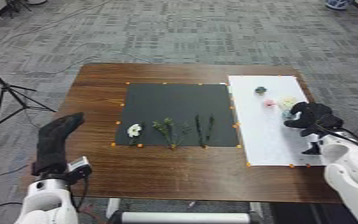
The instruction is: Arrange flowers
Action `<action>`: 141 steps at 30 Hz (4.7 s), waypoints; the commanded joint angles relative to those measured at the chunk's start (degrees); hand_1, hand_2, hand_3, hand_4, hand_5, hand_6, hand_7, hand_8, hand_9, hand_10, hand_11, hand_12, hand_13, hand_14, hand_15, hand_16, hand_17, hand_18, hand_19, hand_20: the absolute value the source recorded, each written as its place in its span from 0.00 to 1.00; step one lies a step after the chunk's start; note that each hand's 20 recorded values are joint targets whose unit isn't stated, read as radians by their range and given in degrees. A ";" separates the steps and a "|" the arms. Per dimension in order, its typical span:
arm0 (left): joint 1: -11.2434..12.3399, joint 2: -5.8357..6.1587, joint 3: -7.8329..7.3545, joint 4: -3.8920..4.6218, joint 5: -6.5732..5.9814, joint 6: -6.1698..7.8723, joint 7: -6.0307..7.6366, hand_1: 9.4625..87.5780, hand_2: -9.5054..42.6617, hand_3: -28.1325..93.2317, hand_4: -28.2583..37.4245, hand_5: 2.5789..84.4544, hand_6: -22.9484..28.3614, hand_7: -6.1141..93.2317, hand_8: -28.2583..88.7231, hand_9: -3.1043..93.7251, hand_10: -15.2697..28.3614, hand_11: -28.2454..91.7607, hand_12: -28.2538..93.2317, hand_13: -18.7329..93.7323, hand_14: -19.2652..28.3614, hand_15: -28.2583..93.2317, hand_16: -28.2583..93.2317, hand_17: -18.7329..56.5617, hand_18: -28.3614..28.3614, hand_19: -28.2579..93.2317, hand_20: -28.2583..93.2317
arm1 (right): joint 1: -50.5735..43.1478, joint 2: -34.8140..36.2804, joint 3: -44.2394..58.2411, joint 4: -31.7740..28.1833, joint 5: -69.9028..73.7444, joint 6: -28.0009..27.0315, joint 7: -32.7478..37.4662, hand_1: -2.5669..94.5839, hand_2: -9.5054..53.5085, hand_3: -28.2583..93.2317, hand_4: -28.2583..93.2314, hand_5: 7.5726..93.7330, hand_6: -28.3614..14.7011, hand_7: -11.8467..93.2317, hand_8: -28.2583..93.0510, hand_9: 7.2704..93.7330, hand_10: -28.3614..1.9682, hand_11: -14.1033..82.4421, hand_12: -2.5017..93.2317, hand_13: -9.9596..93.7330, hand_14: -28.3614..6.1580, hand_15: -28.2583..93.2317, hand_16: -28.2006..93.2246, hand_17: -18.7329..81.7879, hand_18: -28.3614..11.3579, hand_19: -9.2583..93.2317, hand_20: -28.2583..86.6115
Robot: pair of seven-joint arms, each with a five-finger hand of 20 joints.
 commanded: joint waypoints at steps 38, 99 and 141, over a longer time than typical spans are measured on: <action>9.57 3.37 -7.98 0.18 -4.39 -1.51 5.58 0.30 0.24 0.83 0.09 0.62 0.50 0.26 0.15 0.54 0.66 0.42 0.31 0.48 0.70 0.34 0.22 0.33 0.67 0.29 0.36 | 37.37 -17.04 -35.38 -8.56 7.71 -11.08 -9.22 0.62 0.04 0.69 0.08 0.79 0.68 0.39 0.31 0.95 0.66 0.45 0.27 0.93 0.73 0.69 0.53 0.69 0.30 0.99 0.66; -1.61 3.41 2.49 3.30 -2.50 -3.51 2.32 0.29 0.23 0.83 0.09 0.62 0.51 0.26 0.15 0.54 0.66 0.42 0.31 0.48 0.71 0.35 0.23 0.31 0.69 0.30 0.36 | 36.19 -42.55 -36.06 21.21 -23.97 -3.68 -8.62 0.57 0.00 0.74 0.06 0.84 0.74 0.37 0.26 0.71 0.54 0.33 0.24 0.68 0.47 0.67 0.51 0.49 0.23 0.75 0.72; -7.26 3.30 5.89 5.08 -2.00 -1.77 0.60 0.29 0.22 0.83 0.09 0.62 0.51 0.26 0.15 0.54 0.66 0.42 0.31 0.48 0.71 0.35 0.23 0.30 0.69 0.29 0.36 | 41.88 -37.06 -43.12 16.48 -11.98 0.01 -4.27 0.42 0.00 0.80 0.09 0.65 0.66 0.33 0.14 0.60 0.47 0.31 0.24 0.64 0.39 0.68 0.50 0.47 0.19 0.76 0.72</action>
